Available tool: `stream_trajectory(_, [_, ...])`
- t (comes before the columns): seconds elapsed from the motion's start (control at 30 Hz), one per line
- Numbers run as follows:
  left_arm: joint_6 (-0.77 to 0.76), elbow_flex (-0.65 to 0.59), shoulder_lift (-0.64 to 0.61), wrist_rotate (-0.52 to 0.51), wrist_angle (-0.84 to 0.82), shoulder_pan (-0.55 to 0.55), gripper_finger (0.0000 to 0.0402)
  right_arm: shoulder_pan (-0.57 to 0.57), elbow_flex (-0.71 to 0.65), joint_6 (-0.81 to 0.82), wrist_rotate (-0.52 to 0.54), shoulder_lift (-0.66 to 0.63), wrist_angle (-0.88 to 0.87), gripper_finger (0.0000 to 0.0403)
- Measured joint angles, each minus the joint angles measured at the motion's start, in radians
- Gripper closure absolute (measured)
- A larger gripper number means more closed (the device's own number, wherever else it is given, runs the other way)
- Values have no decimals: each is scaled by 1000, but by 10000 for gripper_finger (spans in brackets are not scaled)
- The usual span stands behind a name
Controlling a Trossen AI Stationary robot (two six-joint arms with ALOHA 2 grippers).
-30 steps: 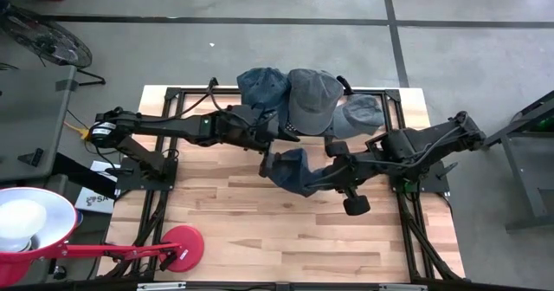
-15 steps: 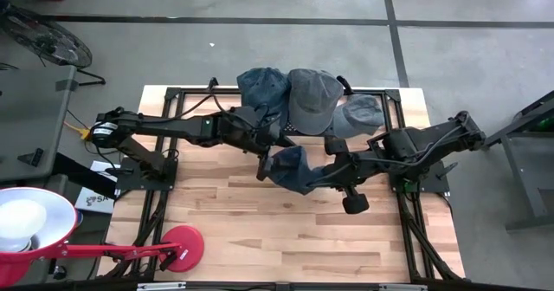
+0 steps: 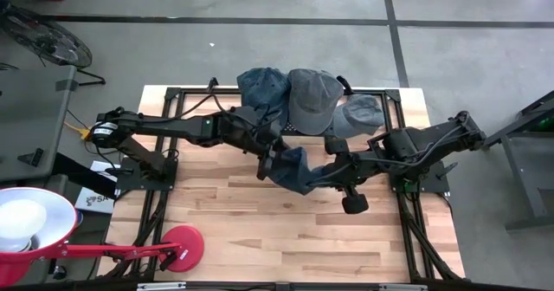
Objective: Pick & Place hat
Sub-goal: Stack the blue cap on top of the stacked blue caps on the shelf
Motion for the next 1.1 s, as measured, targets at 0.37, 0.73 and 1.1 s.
stream_trajectory(0.37, [-19, 0, -11, -5, -4, 0, 391, 0, 0, 41, 1, 0, 0, 387])
stream_trajectory(0.73, [-52, 1, -87, 21, -9, 0, 392, -7, 0, 196, 25, 0, -2, 335])
stream_trajectory(1.1, [-123, 0, -186, -45, -103, 0, 392, -68, 0, 300, -59, -1, 5, 219])
